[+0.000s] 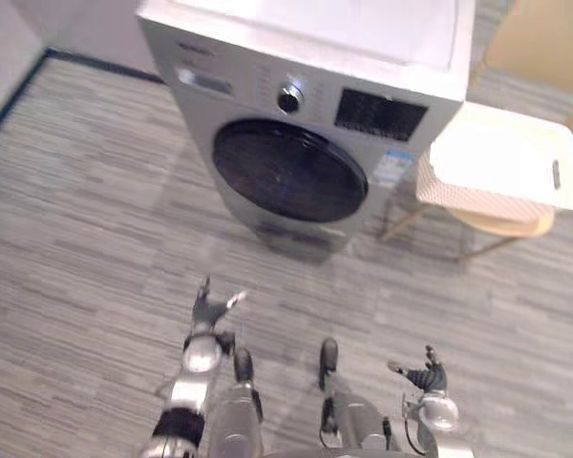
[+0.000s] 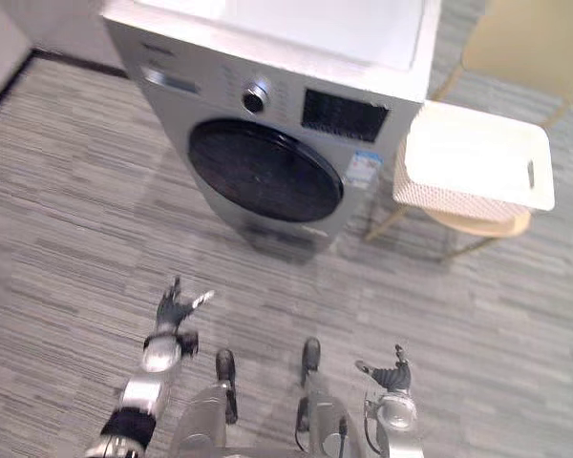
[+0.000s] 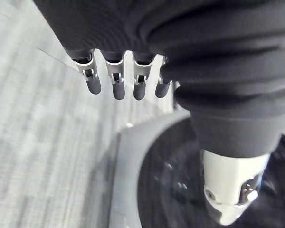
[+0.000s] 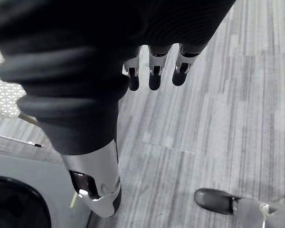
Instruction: Pick up the laundry basket with both hands and put the clothes into the washing machine.
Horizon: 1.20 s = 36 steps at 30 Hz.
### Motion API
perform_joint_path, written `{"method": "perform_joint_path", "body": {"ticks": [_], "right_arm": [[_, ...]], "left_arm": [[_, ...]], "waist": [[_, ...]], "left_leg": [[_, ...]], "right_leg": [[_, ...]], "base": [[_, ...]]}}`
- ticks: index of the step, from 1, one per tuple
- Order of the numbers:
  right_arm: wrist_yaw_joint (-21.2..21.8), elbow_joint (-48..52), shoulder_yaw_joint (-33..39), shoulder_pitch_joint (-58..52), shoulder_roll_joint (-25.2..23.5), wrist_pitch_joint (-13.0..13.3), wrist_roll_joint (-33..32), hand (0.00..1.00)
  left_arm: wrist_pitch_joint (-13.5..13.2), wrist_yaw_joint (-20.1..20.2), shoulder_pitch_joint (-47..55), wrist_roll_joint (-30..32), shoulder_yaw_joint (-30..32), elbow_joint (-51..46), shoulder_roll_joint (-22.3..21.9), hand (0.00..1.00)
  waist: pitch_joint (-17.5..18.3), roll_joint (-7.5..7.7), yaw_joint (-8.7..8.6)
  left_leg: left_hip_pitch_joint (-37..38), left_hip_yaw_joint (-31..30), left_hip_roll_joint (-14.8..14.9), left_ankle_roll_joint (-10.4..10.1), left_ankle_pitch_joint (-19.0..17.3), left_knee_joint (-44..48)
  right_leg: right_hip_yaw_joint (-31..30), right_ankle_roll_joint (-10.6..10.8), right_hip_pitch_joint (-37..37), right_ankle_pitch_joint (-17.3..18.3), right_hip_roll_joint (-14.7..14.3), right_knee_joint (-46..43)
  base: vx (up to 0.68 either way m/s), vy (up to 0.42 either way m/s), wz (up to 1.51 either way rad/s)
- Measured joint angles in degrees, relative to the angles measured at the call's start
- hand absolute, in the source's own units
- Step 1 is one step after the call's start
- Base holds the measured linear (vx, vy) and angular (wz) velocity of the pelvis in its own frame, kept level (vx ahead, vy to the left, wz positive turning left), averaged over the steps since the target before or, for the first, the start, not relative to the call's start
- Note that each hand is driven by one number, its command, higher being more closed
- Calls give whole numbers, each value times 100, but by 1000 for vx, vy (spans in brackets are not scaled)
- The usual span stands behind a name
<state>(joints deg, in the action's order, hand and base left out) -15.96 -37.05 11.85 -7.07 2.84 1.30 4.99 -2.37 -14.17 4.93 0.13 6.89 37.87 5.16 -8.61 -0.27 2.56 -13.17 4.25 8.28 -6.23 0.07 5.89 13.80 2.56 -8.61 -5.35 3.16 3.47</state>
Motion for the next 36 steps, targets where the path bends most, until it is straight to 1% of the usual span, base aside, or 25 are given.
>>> {"method": "perform_joint_path", "body": {"ticks": [3, 6, 7, 8, 11, 12, 14, 16, 17, 18, 19, 21, 23, 24, 25, 26, 27, 28, 29, 30, 31, 32, 33, 34, 36], "right_arm": [[11, -49, 46, -13, -7, 4, -6, 0], [38, -305, 149, 107, 6, 6, -34, 0], [54, -341, 162, 143, 9, 6, -41, 0], [113, -513, 144, 239, -25, 0, -41, 0], [135, -688, 115, 330, -85, -22, -20, 0], [136, -707, 117, 282, -96, -31, -9, 0], [145, -718, 105, 179, -137, -40, -1, 0], [200, -715, -24, 139, -168, -54, -1, 0], [223, -721, -96, 111, -209, -53, -1, 0], [245, -777, -113, 90, -307, -53, -1, 0], [255, -812, -121, 98, -352, -53, -1, 0], [255, -792, -112, 115, -347, -52, -1, 0], [253, -652, -104, 124, -330, -58, -12, 0], [253, -649, -104, 125, -325, -66, -13, 0], [255, -650, -105, 97, -302, -73, -11, 0], [255, -646, -108, 67, -266, -105, -9, 0], [255, -645, -110, 60, -205, -136, -9, 0], [263, -629, -108, 85, -92, -165, -8, 0], [293, -531, -105, 162, -7, -161, -5, 0], [331, -479, -104, 169, -4, -165, -4, 0], [379, -447, -155, 173, -45, -163, -4, 0], [378, -444, -273, 176, -133, -164, -4, 0], [378, -435, -300, 178, -185, -163, -5, 0], [377, -430, -333, 172, -255, -158, -10, 0], [376, -432, -324, 160, -297, -160, -12, 0]], "left_arm": [[68, 133, 174, 49, 286, 614, -156, 0], [92, 178, 289, 54, 317, 977, -339, 0], [83, 190, 307, 10, 456, 996, -371, 0], [85, 173, 298, 18, 672, 1096, -364, 0], [87, 163, 361, 18, 883, 1152, -356, 0], [83, 161, 442, 18, 912, 1115, -339, 0], [94, 158, 557, -10, 894, 1139, -285, 0], [96, 158, 635, -18, 830, 1102, -236, 0], [96, 155, 655, -19, 829, 1080, -197, 0], [111, 143, 622, -56, 747, 1058, -147, 0], [123, 140, 564, -65, 712, 978, -112, 0], [121, 136, 459, -74, 708, 926, -168, 0], [115, 131, 227, -184, 691, 923, -338, 0], [102, 130, 179, -186, 678, 926, -358, 0], [75, 134, 107, -183, 682, 921, -387, 0], [66, 134, 105, -182, 671, 923, -384, 0], [67, 134, 77, -182, 667, 944, -442, 0], [31, 138, 90, -174, 686, 933, -617, 0], [34, 138, 98, -173, 744, 943, -737, 0], [38, 141, 110, -173, 780, 942, -760, 0], [45, 140, 123, -172, 989, 935, -806, 0], [50, 137, 172, -173, 1133, 932, -791, 0], [52, 139, 191, -172, 1137, 928, -770, 0], [62, 142, 188, -171, 1126, 912, -751, 0], [78, 151, 158, -166, 1115, 801, -756, 0]], "waist": [[128, -92, -20], [152, -73, 19], [156, -64, 30], [165, -27, 166], [155, 44, 178], [139, 174, 176], [171, 167, 146], [149, 217, 147], [130, 289, 143], [101, 321, 102], [83, 376, 111], [62, 411, 130], [14, 335, -9], [14, 337, -47], [-3, 383, -102], [28, 415, -172], [43, 358, -198], [72, 146, -129], [38, -68, -187], [33, -141, -187], [21, -217, -141], [1, -182, -132], [-4, -157, -136], [-20, -14, -143], [20, 54, -149]], "left_leg": [[-20, 272, 56, 190, -132, 120], [-28, 1553, 323, 335, -186, 342], [-46, 1617, 310, 334, -185, 351], [-88, 1619, 233, 331, -190, 430], [-134, 1459, 56, 444, -524, 818], [-175, 1409, -16, 496, -787, 1147], [-173, 1169, -94, 546, -1191, 1549], [28, 905, -222, 668, -1435, 1715], [190, 700, -287, 716, -1499, 1704], [311, 408, -299, 782, -1571, 1706], [446, 129, -318, 787, -1639, 1660], [657, -179, -417, 786, -1685, 1509], [1034, -817, -596, 745, -1762, 1300], [1095, -1000, -660, 718, -1790, 1296], [1258, -1358, -794, 612, -1906, 1293], [1365, -1644, -882, 554, -2064, 1379], [1407, -1812, -841, 504, -2137, 1467], [1290, -1827, -686, 441, -2129, 1782], [991, -1722, -507, 307, -2059, 2446], [836, -1557, -388, 162, -1968, 2792], [525, -1081, -24, -111, -1673, 3509], [331, -554, 342, -80, -1626, 4121], [263, -281, 493, -52, -1641, 4314], [184, 256, 710, 28, -1687, 4403], [130, 864, 882, 83, -1722, 3875]], "right_leg": [[557, 44, 193, 357, 202, -343], [938, 242, 239, 543, 487, -558], [952, 273, 240, 545, 526, -556], [955, 378, 261, 567, 626, -554], [1084, 605, 477, 704, 846, -634], [1159, 753, 503, 909, 1046, -969], [1169, 837, 415, 1179, 1419, -2062], [532, 418, -184, 838, 1724, -3952], [109, 373, -510, 385, 1768, -4768], [-320, 618, -883, 871, 1582, -5429], [-452, 480, -1065, 1370, 1249, -5556], [-489, 412, -1317, 1682, 901, -5293], [-843, 421, -1749, 1697, 368, -4081], [-984, 458, -1793, 1645, 306, -3752], [-1336, 374, -1751, 1422, 239, -3083], [-1549, 303, -1697, 896, 256, -3011], [-1465, 52, -1637, 989, 236, -3243], [-1154, -52, -1604, 1252, 246, -3454], [-763, -174, -1430, 1419, 246, -3460], [-602, -264, -1320, 1480, 218, -3446], [-382, -421, -1006, 1589, 85, -3342], [-202, -523, -616, 1651, -16, -3120], [-104, -543, -416, 1662, -28, -2983], [58, -558, -87, 1653, -20, -2697], [272, -564, 245, 1608, -10, -2315]], "base": [[5, 47, 98], [62, 124, 87], [88, 162, 33], [86, 153, 11], [141, 171, 34], [223, 179, 55], [221, 147, 58], [261, 207, 72], [350, 167, 99], [402, 19, 120], [501, -37, 115], [408, -74, 105], [521, -174, 173], [559, -260, 207], [390, -234, 184], [396, -268, 183], [401, -288, 142], [479, -316, 134], [472, -293, 113], [431, -271, 103], [474, -325, 67], [440, -316, 58], [387, -302, 62], [254, -208, 65], [211, -144, 64]]}}
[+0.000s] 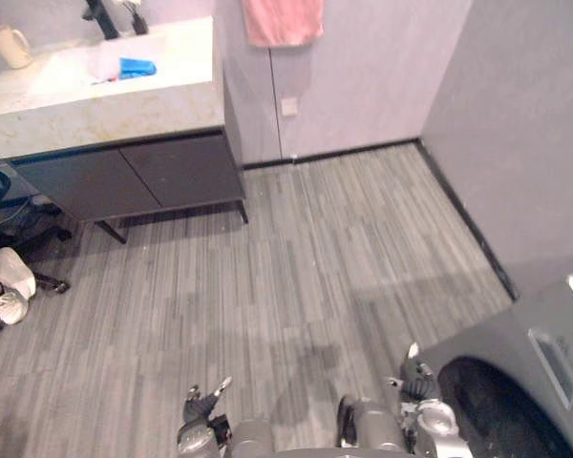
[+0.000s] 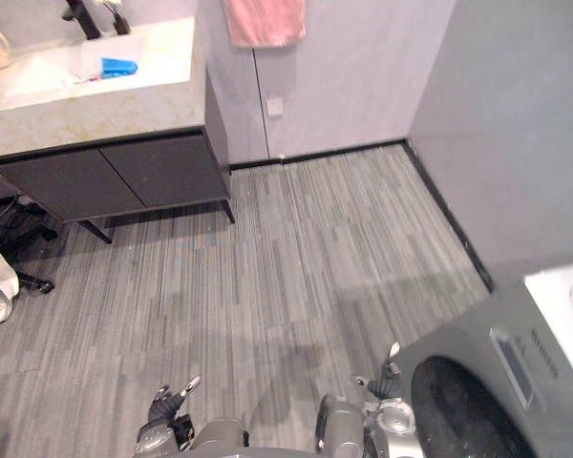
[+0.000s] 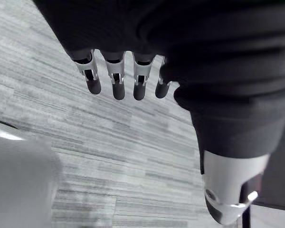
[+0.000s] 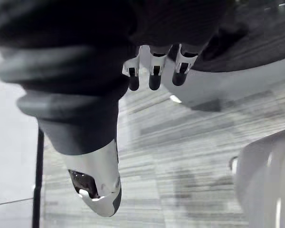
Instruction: Pick up the laundry basket with both hands and put the clothes into the washing machine.
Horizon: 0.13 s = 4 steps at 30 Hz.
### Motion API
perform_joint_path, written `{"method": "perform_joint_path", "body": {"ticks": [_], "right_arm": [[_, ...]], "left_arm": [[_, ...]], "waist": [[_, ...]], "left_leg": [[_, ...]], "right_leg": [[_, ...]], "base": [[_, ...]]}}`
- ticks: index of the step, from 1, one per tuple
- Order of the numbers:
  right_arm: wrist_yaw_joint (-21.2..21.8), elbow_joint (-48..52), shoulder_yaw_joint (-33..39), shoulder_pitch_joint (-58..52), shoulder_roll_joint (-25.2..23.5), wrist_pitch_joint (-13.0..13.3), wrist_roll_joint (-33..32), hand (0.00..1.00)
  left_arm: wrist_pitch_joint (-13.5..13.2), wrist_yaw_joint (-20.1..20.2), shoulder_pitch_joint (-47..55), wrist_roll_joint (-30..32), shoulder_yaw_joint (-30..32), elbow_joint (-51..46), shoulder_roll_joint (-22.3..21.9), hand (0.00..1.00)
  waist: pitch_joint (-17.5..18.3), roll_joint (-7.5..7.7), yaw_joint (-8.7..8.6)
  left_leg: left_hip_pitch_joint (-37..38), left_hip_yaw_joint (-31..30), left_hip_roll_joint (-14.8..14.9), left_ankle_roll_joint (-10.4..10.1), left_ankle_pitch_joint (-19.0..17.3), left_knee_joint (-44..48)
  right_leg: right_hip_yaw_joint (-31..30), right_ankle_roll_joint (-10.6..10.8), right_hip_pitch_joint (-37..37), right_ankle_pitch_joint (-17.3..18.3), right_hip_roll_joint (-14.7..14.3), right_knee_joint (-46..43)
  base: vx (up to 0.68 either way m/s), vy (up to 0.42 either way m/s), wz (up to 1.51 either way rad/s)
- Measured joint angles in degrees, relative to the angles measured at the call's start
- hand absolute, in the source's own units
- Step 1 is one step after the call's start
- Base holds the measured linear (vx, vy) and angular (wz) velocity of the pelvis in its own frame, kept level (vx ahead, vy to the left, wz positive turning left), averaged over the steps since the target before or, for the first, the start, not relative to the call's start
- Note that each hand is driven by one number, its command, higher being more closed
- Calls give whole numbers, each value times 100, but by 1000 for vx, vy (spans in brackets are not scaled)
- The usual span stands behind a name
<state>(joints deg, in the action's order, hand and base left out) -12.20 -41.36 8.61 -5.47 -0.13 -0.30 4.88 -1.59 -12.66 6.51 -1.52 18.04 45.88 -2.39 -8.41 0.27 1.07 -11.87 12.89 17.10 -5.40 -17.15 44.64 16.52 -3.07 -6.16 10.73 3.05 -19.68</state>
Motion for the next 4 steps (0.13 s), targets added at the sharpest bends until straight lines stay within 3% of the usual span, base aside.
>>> {"method": "perform_joint_path", "body": {"ticks": [3, 4], "right_arm": [[-5, -13, 240, -12, 13, -8, -1, 0], [-15, -33, 371, -14, 55, -7, 1, 0]], "left_arm": [[10, 5, -154, 71, -12, -29, -6, 0], [10, 9, -153, 143, -20, -24, -19, 0]], "waist": [[38, -38, -7], [89, -119, 2]], "left_leg": [[94, 300, -69, -67, 219, -1796], [172, 262, -169, 11, 1019, -2470]], "right_leg": [[324, 82, 216, -65, -18, 294], [325, 128, 222, -87, -93, 331]], "base": [[149, 6, 51], [76, 51, 10]]}}
